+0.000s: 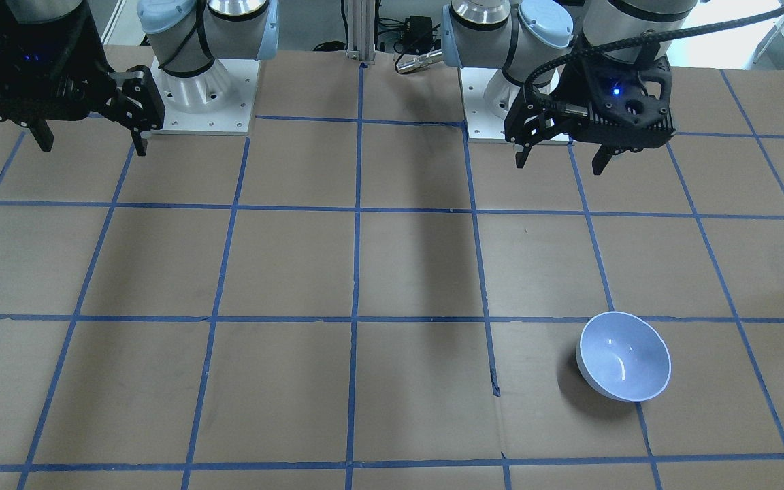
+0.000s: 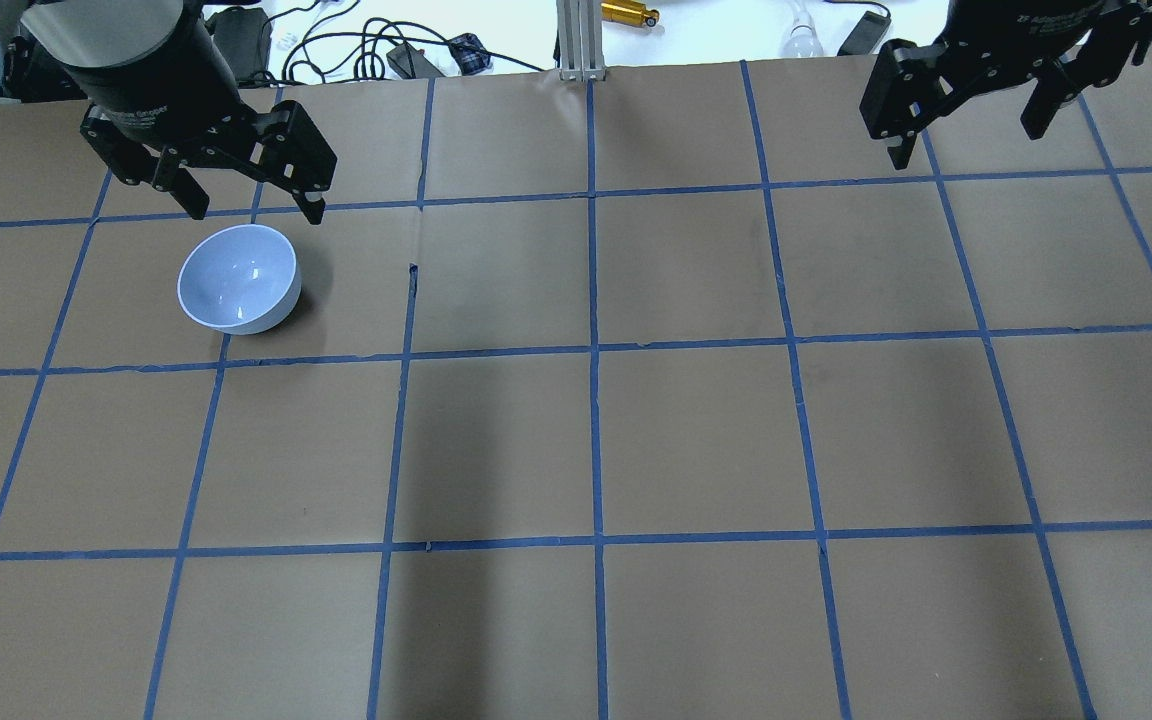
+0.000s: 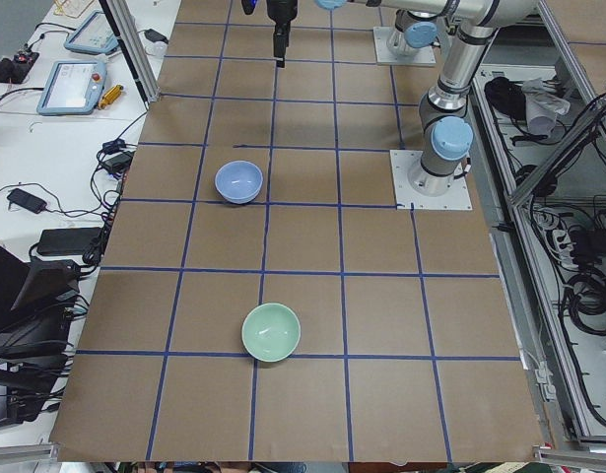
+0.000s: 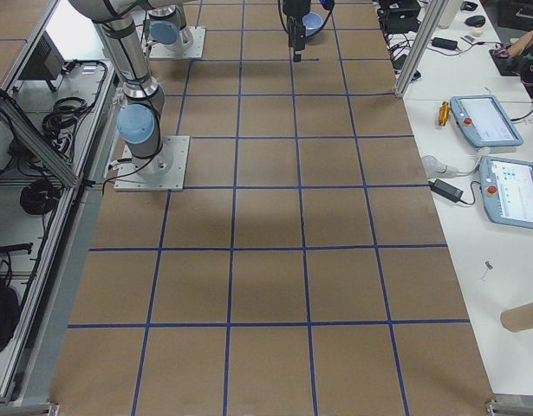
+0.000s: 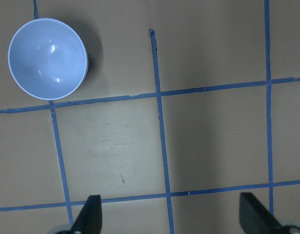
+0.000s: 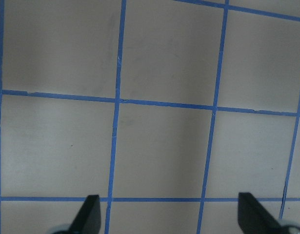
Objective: Stack green bowl on blue bowl
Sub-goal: 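Move the left gripper away from the light blue bowl toward the table edge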
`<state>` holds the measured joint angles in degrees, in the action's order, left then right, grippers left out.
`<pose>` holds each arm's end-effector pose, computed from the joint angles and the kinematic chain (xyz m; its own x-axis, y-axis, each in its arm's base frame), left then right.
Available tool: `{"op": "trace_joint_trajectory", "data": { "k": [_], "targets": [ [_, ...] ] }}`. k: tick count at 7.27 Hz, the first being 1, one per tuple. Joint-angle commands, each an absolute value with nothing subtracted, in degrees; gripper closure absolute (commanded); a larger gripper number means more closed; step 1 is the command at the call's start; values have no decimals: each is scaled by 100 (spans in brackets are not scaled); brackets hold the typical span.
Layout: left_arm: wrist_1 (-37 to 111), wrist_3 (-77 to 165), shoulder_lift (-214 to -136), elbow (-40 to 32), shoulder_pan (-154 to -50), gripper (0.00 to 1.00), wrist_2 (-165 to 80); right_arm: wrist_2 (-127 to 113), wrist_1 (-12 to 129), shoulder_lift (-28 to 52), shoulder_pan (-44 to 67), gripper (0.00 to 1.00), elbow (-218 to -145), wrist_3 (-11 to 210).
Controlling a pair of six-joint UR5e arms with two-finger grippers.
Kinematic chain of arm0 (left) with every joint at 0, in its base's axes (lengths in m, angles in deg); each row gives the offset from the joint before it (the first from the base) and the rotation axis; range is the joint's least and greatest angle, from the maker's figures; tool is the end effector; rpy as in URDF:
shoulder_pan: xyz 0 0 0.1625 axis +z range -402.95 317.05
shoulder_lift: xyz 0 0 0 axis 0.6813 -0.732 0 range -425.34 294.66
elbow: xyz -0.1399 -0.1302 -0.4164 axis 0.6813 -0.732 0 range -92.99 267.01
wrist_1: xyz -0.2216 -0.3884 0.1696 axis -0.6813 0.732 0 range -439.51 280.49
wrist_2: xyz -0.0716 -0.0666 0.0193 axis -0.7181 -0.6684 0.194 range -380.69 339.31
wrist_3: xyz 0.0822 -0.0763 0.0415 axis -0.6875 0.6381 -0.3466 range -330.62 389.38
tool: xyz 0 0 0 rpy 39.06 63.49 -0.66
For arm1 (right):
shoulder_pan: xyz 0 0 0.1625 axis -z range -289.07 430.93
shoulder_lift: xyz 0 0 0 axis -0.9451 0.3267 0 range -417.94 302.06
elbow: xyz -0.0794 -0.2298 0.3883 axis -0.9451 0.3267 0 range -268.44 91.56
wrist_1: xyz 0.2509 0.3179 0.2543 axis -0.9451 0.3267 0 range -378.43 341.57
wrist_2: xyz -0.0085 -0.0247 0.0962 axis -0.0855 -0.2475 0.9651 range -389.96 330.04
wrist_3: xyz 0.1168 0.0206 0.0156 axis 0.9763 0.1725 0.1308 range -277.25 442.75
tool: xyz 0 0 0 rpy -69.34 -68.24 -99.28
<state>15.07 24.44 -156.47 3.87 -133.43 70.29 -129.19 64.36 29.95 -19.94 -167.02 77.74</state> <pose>-0.1360 -0.5669 0.5489 -0.9954 0.0943 -0.0187 0.0946 0.9953 -0.0184 0.1228 -0.5722 0.5803 -0.9819 -0.0964 0.1629 -0.1014 0.9946 -0.0228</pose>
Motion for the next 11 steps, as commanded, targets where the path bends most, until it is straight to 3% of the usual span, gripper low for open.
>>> {"op": "trace_joint_trajectory", "data": {
  "k": [1,11],
  "targets": [
    [1462,2420,-15631,343,-13338,0,7028,-12919,6436,2995,-1995,0,-16702,7774],
    [1427,2235,-15604,290,-13277,0,7028,-12919,6436,2995,-1995,0,-16702,7774]
  ]
}}
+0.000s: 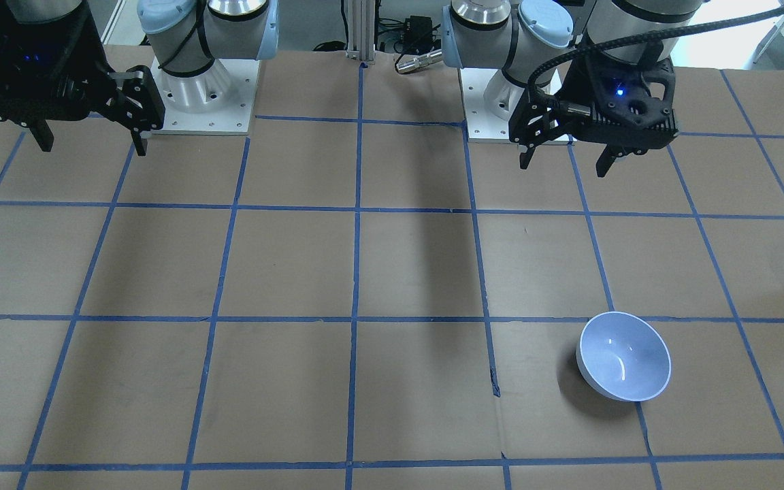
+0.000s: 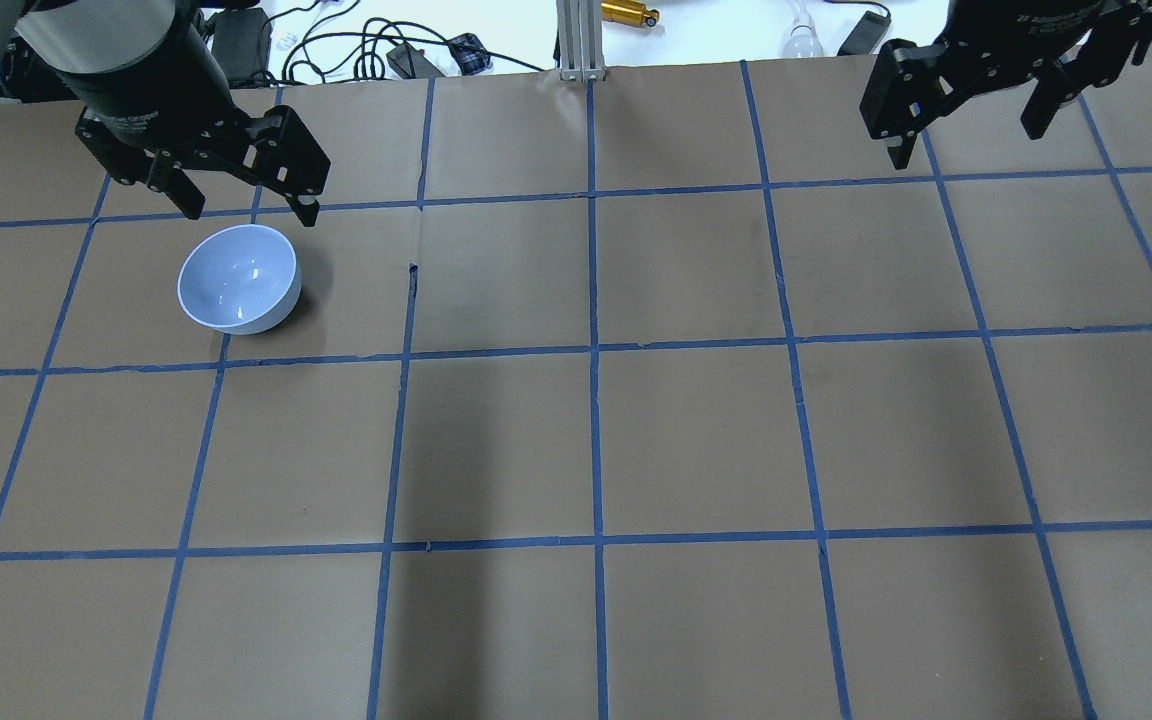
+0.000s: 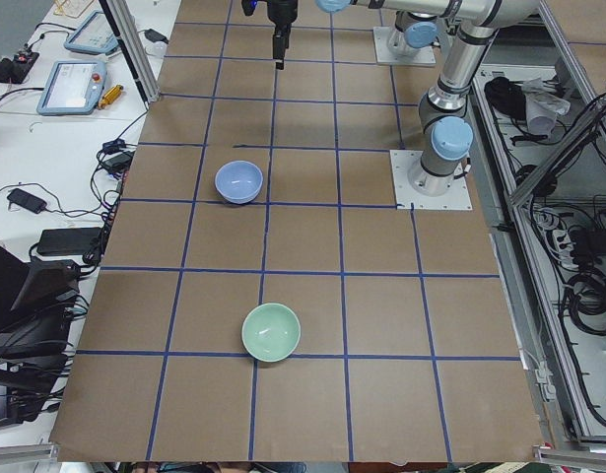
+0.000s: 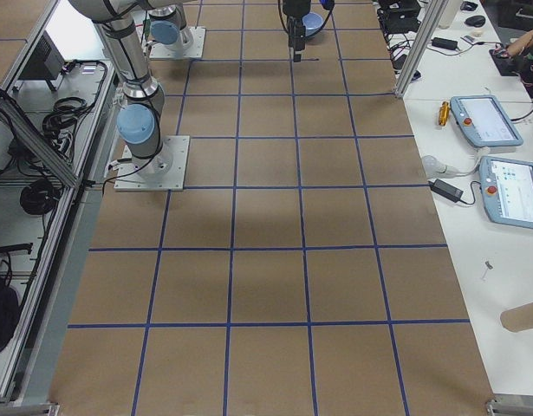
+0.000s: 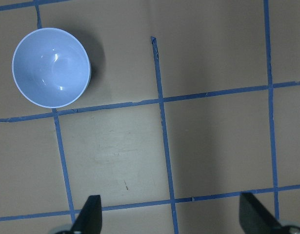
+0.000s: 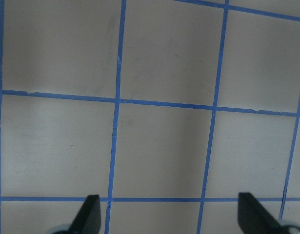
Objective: Stack green bowl on blue bowl
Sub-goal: 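Move the left gripper away from the light blue bowl toward the table edge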
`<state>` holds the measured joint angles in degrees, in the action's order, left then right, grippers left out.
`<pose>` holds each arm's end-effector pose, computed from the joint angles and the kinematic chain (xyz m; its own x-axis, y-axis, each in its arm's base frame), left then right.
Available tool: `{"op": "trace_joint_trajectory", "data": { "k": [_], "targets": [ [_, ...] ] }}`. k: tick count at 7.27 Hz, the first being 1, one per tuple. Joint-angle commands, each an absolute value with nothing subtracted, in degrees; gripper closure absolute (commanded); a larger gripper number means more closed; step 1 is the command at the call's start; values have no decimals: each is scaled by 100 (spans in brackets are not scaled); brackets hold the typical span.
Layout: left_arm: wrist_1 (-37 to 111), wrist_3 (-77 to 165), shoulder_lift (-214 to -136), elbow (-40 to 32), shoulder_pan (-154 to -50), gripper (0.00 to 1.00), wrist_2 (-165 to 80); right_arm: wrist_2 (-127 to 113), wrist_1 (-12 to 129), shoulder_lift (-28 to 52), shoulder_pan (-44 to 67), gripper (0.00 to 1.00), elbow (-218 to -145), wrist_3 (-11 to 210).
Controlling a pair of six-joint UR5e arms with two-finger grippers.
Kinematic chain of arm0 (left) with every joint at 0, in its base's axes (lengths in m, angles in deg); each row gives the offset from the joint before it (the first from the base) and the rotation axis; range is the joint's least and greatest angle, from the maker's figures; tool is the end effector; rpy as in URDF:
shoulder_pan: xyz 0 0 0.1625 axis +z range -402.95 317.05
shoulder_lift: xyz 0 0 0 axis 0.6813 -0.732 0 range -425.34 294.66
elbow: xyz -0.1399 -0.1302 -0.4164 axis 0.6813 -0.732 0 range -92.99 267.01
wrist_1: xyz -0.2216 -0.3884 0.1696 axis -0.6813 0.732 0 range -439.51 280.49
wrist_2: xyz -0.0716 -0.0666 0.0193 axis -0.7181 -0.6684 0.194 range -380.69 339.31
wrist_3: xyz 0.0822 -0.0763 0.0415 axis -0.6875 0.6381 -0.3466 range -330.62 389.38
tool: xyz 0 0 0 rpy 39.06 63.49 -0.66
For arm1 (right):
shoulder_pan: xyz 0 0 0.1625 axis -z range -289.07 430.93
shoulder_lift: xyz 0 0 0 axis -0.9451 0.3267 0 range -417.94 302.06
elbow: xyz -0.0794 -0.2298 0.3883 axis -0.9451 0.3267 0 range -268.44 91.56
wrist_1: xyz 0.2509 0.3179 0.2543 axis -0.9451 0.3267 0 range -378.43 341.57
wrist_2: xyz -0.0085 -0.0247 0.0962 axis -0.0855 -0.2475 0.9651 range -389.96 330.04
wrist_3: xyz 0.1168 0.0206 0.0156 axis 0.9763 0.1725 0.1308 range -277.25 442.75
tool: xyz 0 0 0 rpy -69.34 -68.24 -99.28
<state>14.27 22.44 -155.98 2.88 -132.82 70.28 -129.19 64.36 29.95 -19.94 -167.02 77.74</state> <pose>-0.1300 -0.5654 0.5455 -0.9928 0.1183 -0.0198 0.1187 0.9927 -0.0230 0.1228 -0.5722 0.5803 -0.9819 -0.0964 0.1629 -0.1014 0.9946 -0.0228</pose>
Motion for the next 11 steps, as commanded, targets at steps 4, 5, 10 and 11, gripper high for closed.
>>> {"op": "trace_joint_trajectory", "data": {
  "k": [4,5,10,11],
  "targets": [
    [1427,1973,-15596,290,-13207,0,7037,-12919,6436,2995,-1995,0,-16702,7774],
    [1435,1850,-15595,273,-13085,0,7037,-12919,6436,2995,-1995,0,-16702,7774],
    [1453,-941,-15578,-78,-11208,0,6967,-12919,6436,2995,-1995,0,-16702,7774],
    [1444,-1538,-15630,-157,-10785,0,6958,-12919,6436,2995,-1995,0,-16702,7774]
  ]
}}
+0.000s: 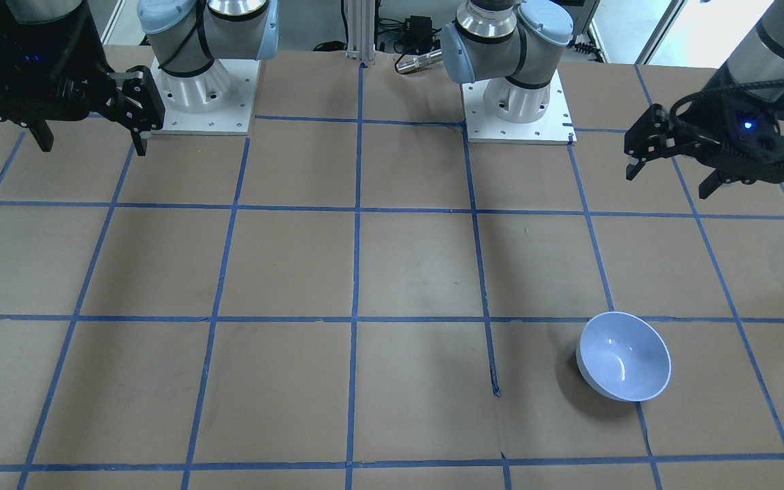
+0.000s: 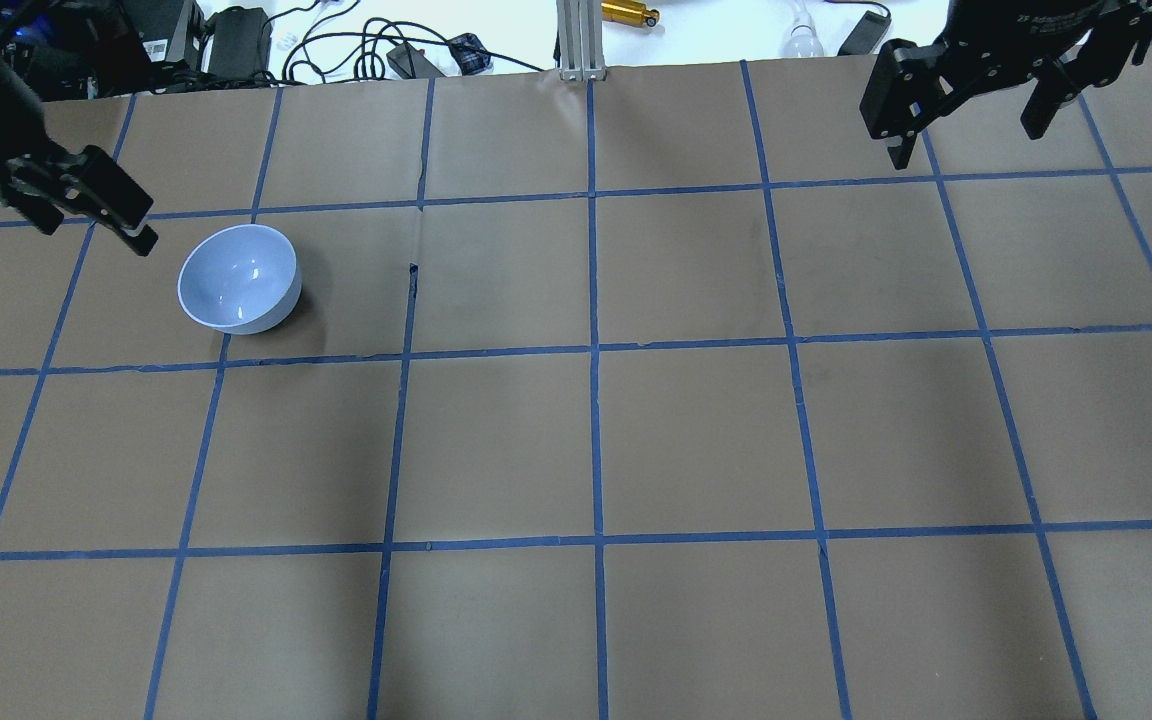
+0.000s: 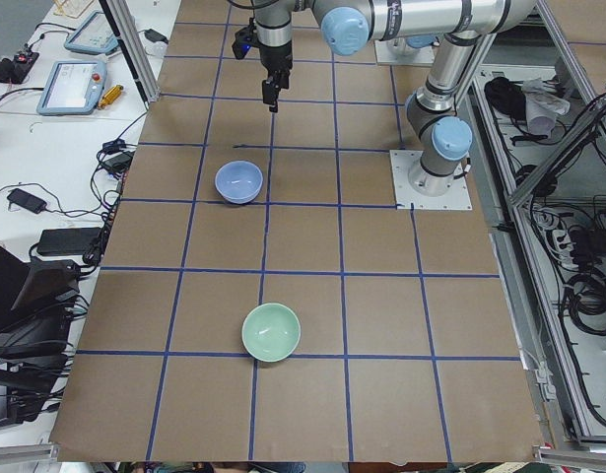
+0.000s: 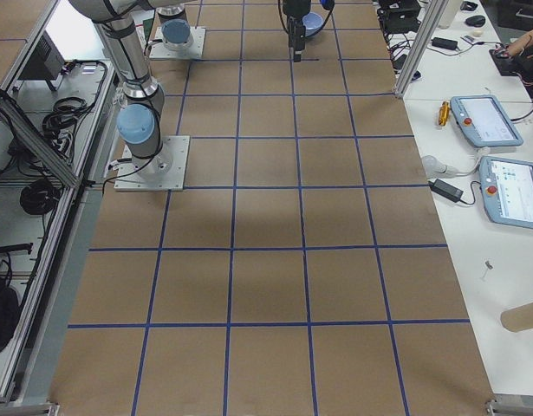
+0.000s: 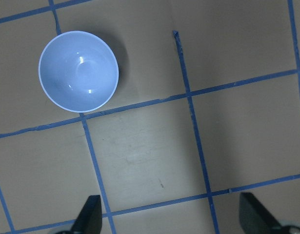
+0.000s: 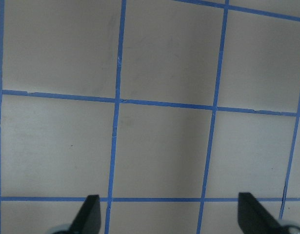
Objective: Stack green bowl on blue bowl
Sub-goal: 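Swing the left arm down to the pale green bowl near the robot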
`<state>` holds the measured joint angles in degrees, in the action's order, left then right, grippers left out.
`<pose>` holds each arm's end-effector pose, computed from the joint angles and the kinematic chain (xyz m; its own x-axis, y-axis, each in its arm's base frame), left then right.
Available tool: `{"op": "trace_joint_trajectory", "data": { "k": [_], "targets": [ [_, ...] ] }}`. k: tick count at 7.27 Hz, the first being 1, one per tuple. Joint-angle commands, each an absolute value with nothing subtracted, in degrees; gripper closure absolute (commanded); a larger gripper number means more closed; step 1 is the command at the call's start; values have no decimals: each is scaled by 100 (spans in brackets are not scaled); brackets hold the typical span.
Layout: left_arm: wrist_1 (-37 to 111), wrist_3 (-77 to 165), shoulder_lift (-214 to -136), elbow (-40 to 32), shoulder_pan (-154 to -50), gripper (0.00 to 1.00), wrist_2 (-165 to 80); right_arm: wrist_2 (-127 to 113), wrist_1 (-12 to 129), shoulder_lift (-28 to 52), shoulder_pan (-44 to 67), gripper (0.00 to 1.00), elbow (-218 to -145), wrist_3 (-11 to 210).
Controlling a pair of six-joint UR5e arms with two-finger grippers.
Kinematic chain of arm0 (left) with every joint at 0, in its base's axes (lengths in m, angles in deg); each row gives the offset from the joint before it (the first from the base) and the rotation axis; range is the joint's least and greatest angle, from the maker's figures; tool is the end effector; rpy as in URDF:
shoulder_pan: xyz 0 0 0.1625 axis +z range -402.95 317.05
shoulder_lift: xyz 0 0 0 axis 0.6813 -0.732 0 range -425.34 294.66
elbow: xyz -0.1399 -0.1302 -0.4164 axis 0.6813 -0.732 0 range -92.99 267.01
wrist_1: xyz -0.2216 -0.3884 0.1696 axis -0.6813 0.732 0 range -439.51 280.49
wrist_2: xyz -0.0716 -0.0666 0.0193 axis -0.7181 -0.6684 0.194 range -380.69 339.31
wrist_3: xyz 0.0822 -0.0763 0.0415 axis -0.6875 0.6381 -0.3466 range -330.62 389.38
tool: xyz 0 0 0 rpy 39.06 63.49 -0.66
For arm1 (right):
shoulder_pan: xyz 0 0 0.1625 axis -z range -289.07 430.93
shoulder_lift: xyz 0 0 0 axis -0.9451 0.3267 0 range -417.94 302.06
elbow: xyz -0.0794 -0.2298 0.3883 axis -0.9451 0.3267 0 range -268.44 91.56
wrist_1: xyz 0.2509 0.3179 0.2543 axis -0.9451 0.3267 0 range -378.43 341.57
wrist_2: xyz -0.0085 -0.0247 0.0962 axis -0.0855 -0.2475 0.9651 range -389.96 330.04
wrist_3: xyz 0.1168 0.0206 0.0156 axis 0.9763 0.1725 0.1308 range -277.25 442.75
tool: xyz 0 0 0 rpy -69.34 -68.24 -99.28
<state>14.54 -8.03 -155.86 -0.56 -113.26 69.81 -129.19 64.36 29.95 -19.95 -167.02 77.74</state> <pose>0.0636 -0.5702 0.5128 -0.9524 0.3044 0.0158 0.3048 0.9518 0.0350 0.1229 -0.5721 0.5803 -0.9819 -0.0965 0.1629 -0.1015 0.9946 -0.0228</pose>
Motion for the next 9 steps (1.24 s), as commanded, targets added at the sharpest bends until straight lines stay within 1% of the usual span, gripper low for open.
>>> {"op": "trace_joint_trajectory", "data": {
  "k": [1,4,6,7,9],
  "targets": [
    [1436,-2066,-15718,-184,-10433,0,6958,-12919,6436,2995,-1995,0,-16702,7774],
    [1339,-3727,-15929,-289,-9449,0,6975,-12919,6436,2995,-1995,0,-16702,7774],
    [457,-4991,-16130,-648,-8500,0,6992,-12919,6436,2995,-1995,0,-16702,7774],
    [-106,-5242,-16288,-790,-8322,0,7054,-12919,6436,2995,-1995,0,-16702,7774],
    [-1011,-6344,-16770,-712,-7996,0,7212,-12919,6436,2995,-1995,0,-16702,7774]
  ]
}}
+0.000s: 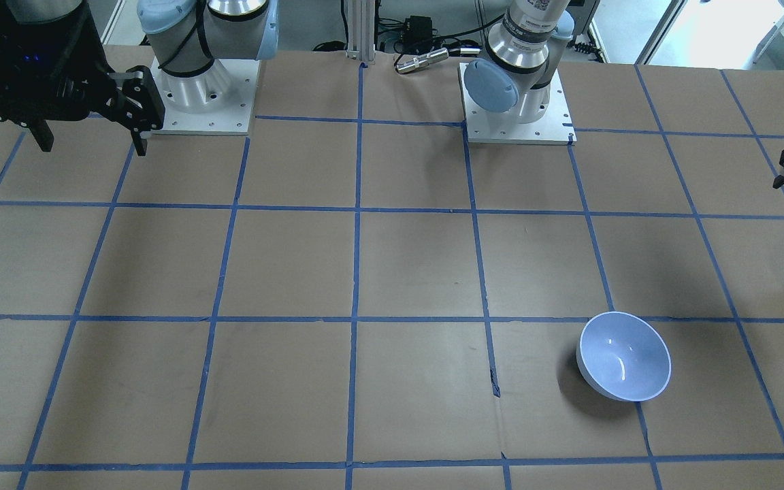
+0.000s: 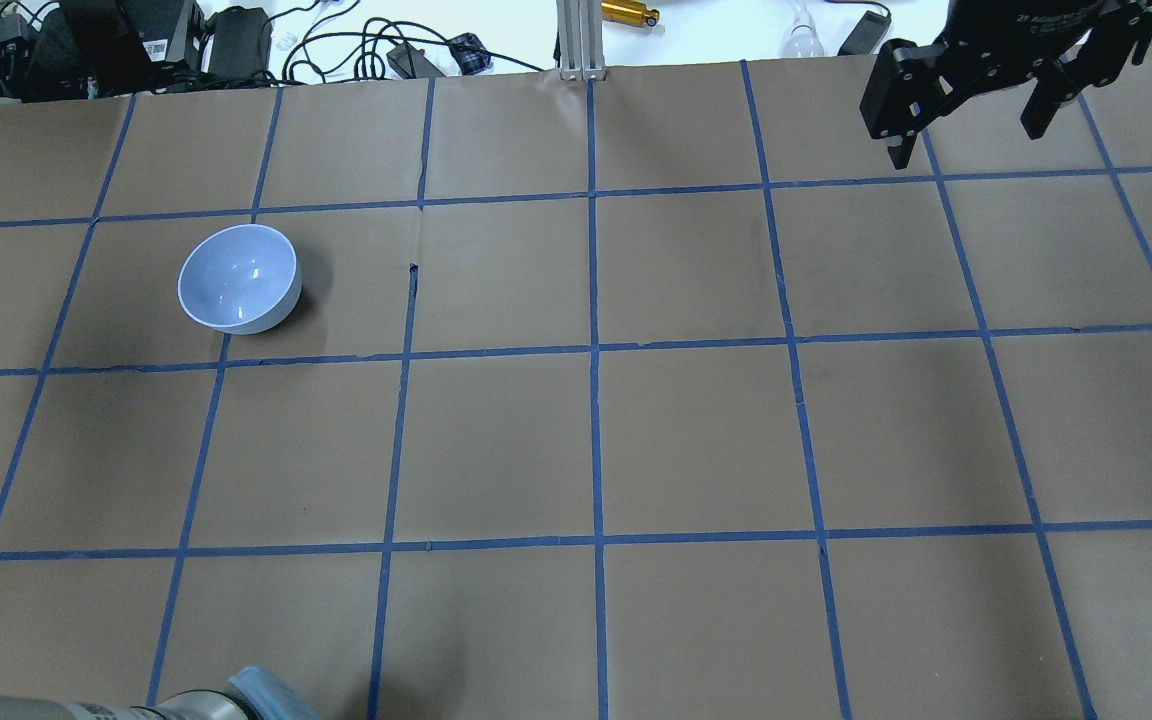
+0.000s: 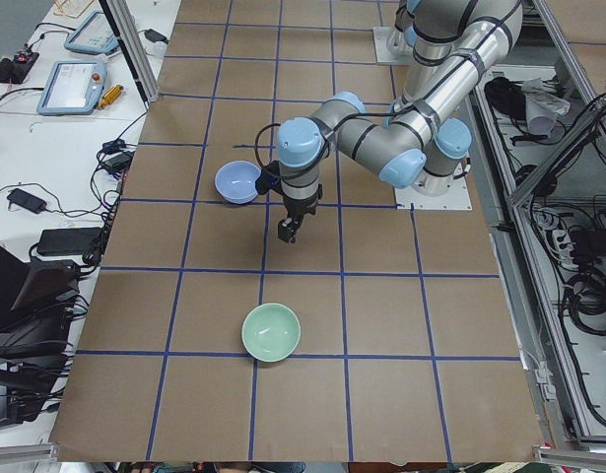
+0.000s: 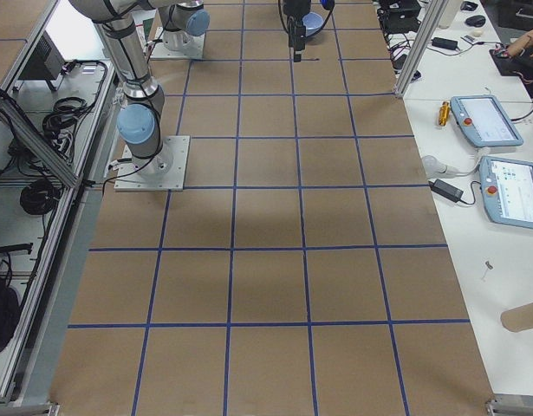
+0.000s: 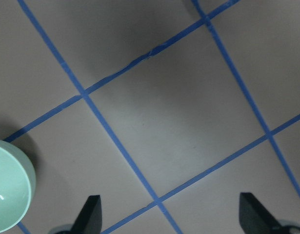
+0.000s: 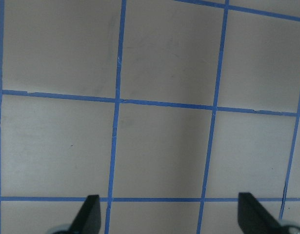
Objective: Stack green bowl on blue bowl
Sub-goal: 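Swing the left arm down to the pale green bowl near the robot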
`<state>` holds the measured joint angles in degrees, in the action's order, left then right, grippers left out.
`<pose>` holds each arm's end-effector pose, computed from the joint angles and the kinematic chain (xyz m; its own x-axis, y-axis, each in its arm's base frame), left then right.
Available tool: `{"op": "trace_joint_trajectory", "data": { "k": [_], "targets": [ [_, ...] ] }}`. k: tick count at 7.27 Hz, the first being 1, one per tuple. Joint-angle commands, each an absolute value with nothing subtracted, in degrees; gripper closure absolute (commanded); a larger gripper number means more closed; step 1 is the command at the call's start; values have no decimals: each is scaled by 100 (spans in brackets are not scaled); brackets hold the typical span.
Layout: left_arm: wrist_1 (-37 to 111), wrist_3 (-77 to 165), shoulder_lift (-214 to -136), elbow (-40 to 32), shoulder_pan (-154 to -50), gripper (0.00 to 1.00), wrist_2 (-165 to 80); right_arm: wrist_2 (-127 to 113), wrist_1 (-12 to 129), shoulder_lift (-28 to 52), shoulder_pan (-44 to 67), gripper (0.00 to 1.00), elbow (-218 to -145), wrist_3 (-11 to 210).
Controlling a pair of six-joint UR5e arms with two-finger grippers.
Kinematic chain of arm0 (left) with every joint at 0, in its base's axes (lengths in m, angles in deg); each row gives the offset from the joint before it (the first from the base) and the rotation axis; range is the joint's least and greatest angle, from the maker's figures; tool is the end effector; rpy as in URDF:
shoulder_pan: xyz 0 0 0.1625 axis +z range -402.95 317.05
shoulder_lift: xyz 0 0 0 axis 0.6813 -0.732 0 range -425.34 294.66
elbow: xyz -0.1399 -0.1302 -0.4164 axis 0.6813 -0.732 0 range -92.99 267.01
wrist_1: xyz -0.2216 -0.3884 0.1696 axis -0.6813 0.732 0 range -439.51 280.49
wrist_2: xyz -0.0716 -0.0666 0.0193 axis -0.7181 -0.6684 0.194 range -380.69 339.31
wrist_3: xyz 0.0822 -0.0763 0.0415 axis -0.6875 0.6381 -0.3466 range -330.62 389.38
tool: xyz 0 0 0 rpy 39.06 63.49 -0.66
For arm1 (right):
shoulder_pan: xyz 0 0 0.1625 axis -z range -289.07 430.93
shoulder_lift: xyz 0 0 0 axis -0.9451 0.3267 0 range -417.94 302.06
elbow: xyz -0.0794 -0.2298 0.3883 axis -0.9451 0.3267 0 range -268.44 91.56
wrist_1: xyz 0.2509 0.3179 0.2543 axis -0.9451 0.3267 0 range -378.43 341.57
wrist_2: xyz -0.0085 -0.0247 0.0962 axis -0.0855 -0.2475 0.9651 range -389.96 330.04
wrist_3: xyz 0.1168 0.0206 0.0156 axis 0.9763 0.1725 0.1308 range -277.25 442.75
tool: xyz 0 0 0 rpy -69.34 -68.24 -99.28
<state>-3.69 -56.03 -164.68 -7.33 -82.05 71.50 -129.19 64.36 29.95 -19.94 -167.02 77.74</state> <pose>0.4010 -0.4917 0.3874 -0.8238 0.5667 -0.0117 0.5660 0.8236 0.0374 0.1228 -0.5722 0.5803 -0.9819 -0.0964 0.1629 -0.1014 0.9946 -0.0228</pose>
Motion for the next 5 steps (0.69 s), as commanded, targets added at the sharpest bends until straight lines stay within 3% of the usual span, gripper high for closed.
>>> {"op": "trace_joint_trajectory", "data": {
  "k": [1,5],
  "targets": [
    [-1191,-6978,-17069,-729,-7812,0,7256,-12919,6436,2995,-1995,0,-16702,7774],
    [-1518,-9369,-17993,-90,-7398,0,7256,-12919,6436,2995,-1995,0,-16702,7774]
  ]
}}
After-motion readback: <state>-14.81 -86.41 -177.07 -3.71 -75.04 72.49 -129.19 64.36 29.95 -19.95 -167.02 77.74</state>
